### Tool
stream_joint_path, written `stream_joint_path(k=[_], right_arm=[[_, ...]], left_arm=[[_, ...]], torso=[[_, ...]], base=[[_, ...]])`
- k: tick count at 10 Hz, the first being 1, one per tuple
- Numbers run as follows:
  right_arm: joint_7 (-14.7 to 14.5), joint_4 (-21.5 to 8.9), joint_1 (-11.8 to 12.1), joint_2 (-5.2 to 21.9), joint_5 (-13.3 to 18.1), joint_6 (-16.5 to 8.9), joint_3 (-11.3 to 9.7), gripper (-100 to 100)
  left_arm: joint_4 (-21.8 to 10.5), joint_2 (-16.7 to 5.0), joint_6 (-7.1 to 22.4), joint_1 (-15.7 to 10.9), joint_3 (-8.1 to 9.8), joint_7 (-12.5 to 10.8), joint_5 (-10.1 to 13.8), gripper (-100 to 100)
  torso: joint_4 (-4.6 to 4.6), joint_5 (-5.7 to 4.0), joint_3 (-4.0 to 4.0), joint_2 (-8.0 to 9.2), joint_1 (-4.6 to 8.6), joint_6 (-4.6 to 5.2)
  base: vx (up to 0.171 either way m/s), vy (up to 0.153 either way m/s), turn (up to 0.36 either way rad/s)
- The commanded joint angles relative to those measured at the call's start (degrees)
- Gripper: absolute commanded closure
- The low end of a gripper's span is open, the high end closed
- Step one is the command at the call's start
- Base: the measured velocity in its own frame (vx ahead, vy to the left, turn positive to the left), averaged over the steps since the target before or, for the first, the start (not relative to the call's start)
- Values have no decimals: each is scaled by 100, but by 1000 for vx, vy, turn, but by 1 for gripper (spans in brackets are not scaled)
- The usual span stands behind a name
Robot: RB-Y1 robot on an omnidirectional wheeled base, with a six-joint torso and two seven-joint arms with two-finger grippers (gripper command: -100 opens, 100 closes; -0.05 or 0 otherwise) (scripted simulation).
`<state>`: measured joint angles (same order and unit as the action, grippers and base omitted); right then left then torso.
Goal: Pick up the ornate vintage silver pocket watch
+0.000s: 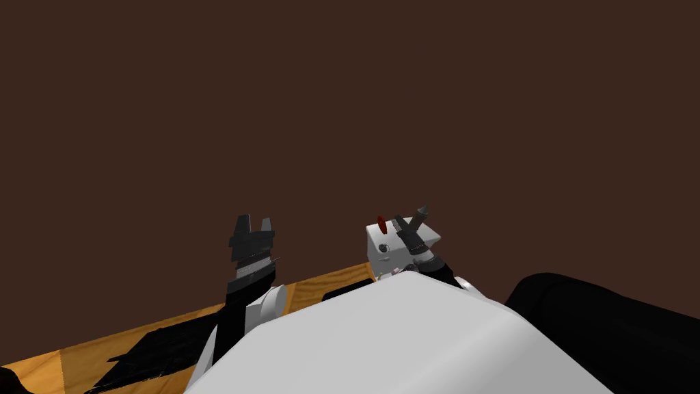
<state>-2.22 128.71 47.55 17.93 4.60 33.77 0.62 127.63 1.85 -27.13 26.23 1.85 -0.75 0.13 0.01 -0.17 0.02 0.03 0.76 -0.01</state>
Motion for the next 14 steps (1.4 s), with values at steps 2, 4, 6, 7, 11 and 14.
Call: stream_joint_path(k=[2,4,6,7,11,14], right_arm=[[111,-145,344,395,298,-146,-15,-100],[111,-145,344,395,298,-146,-15,-100],[111,-145,344,395,298,-146,-15,-100],[111,-145,344,395,298,-146,-15,-100],[111,-145,344,395,298,-146,-15,-100],[-124,-334,468,785,693,-262,98,-100]], left_arm=[[0,1,0,1,-1,0,0,0],[0,2,0,1,-1,0,0,0],[0,1,0,2,0,0,0,0],[0,1,0,2,0,0,0,0],[0,1,0,2,0,0,0,0],[0,3,0,2,-2,0,0,0]], torso=[[0,10,0,-1,-56,3],[1,16,1,1,-76,3],[-4,15,-12,-22,-71,5],[-5,15,-15,-27,-70,5],[-6,15,-16,-28,-70,5],[-5,25,-15,-27,-115,5]], base=[[-74,13,258],[-47,13,155],[0,0,0],[6,-2,-19],[1,0,-4],[1,123,47]])
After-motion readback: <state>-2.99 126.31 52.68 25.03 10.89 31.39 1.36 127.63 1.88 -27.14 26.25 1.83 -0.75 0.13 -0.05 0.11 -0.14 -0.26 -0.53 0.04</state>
